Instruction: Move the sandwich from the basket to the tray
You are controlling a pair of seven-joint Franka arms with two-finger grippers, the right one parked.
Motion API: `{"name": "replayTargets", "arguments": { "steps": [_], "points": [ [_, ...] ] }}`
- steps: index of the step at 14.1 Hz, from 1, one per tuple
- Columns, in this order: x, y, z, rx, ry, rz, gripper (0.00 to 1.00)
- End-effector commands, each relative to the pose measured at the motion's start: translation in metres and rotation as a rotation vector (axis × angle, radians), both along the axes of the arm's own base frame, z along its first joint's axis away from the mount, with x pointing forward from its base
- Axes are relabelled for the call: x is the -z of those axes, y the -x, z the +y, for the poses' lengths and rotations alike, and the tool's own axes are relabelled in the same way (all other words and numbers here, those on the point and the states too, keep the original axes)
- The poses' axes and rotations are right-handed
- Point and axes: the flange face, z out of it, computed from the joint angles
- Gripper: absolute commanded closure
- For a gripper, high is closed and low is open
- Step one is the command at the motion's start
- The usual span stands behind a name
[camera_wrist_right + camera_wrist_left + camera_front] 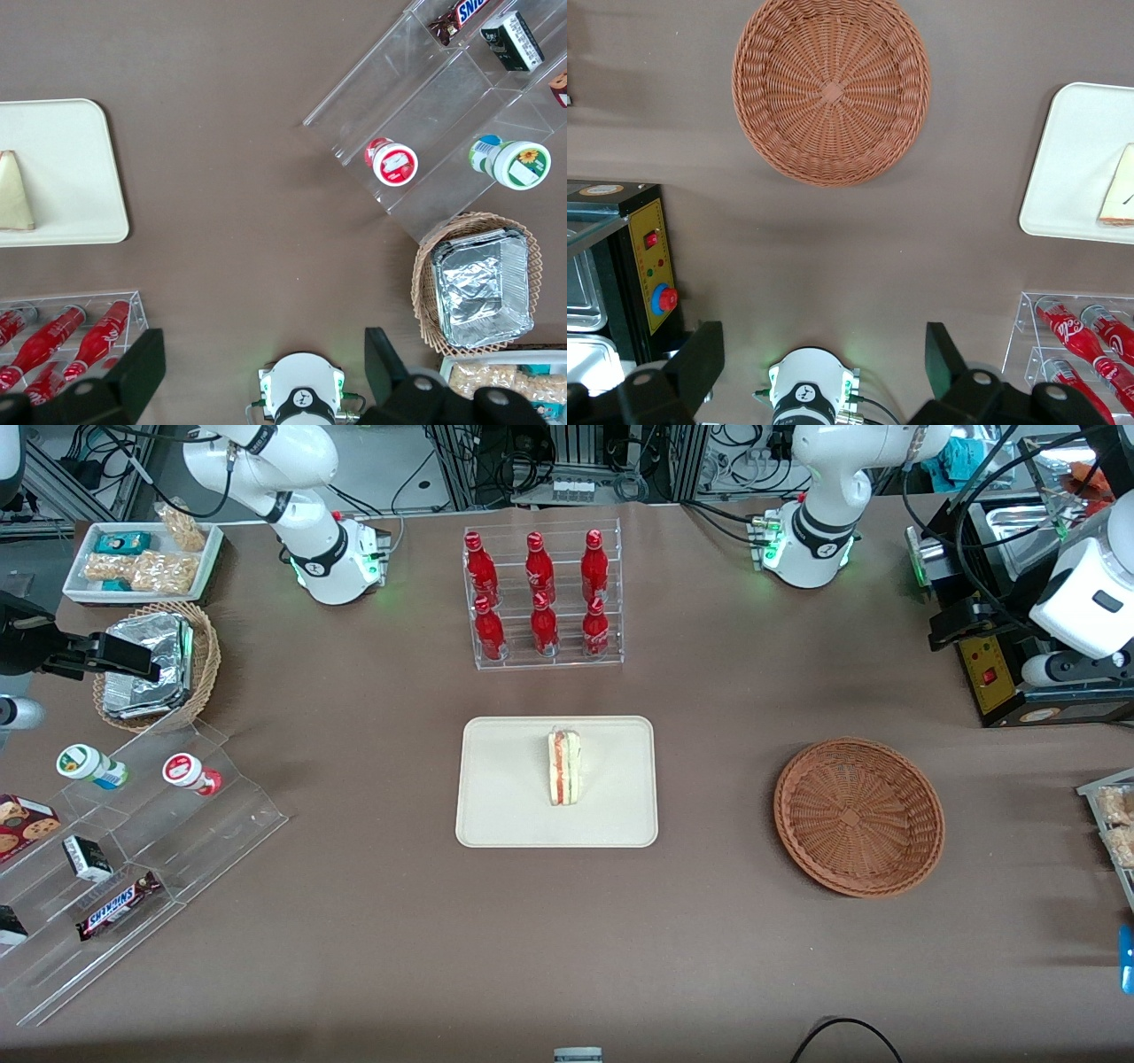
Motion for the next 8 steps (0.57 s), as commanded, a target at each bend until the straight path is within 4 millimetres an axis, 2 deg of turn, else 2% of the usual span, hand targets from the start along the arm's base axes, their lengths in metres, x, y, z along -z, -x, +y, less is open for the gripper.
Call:
{"name": "replayTargets", "arguments": {
  "steps": [1, 8],
  "points": [
    [-0.0064, 0.0014, 0.0013, -0.009, 0.005, -0.019, 0.00],
    [-0.0059, -0.0001, 0.0087, -0.026, 0.011, -0.020, 0.00]
  ]
}}
